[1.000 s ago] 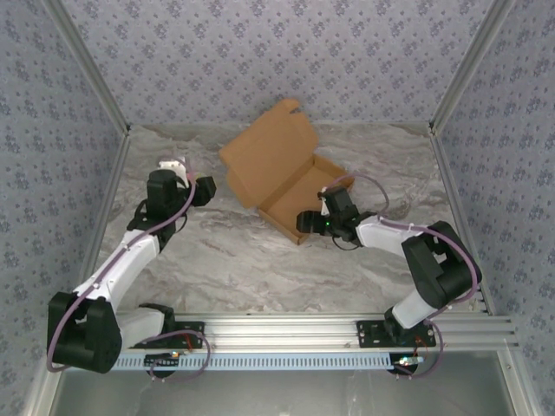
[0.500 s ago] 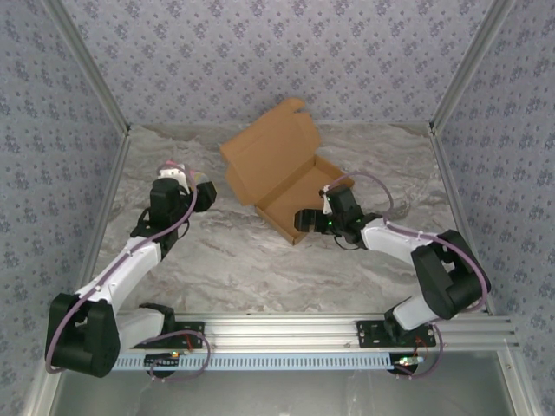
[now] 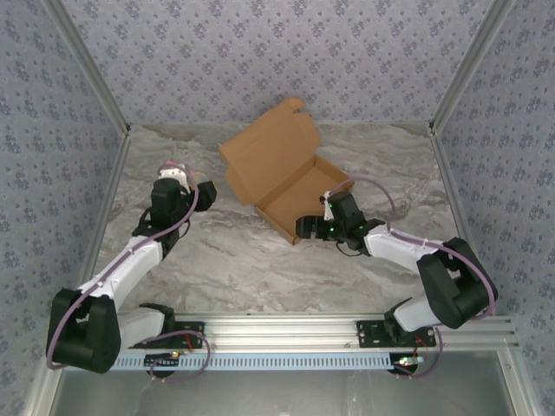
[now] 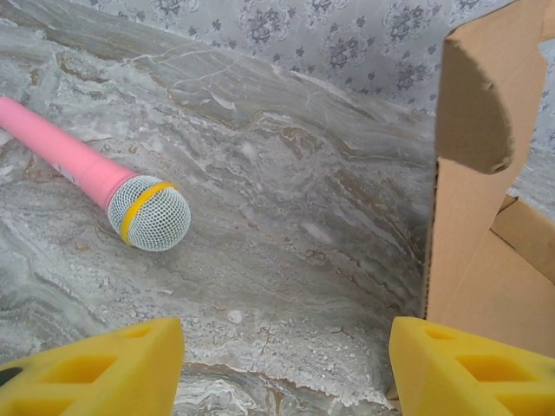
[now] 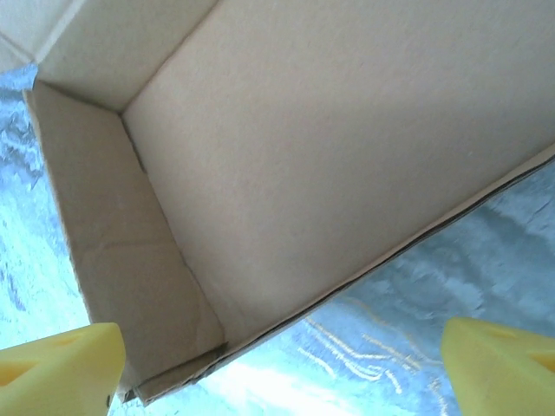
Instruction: Fold the paper box
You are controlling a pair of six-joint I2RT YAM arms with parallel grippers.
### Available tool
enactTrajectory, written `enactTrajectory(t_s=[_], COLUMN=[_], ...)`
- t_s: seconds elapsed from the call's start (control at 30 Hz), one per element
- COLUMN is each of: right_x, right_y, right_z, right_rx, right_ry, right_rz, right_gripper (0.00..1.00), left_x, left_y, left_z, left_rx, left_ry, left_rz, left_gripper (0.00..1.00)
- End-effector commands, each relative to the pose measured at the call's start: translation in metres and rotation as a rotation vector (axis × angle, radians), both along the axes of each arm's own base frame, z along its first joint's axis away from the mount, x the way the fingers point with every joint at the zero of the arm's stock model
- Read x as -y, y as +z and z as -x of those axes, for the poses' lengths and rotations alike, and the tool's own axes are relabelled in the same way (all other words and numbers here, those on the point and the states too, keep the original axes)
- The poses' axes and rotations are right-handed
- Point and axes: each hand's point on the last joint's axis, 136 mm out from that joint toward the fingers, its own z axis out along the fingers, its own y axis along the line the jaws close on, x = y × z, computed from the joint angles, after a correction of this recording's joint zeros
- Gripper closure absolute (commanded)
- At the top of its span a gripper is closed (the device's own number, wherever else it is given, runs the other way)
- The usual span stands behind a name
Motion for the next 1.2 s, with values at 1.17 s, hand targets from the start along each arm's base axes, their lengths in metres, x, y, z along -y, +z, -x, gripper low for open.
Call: enactTrajectory(t_s=[1.17], right_x=[-0.037], right_y=[0.039], right_z=[0.011], right_rx=[0.118], right_ry=[0.175], right_rz=[0.154], right_gripper=[0.06], left_x=[-0.004], left_y=[-0.024], left_z=[-0.005], left_rx=[-0.022], left_ry=[0.034], left_rz=[-0.028], left_gripper=[0.34])
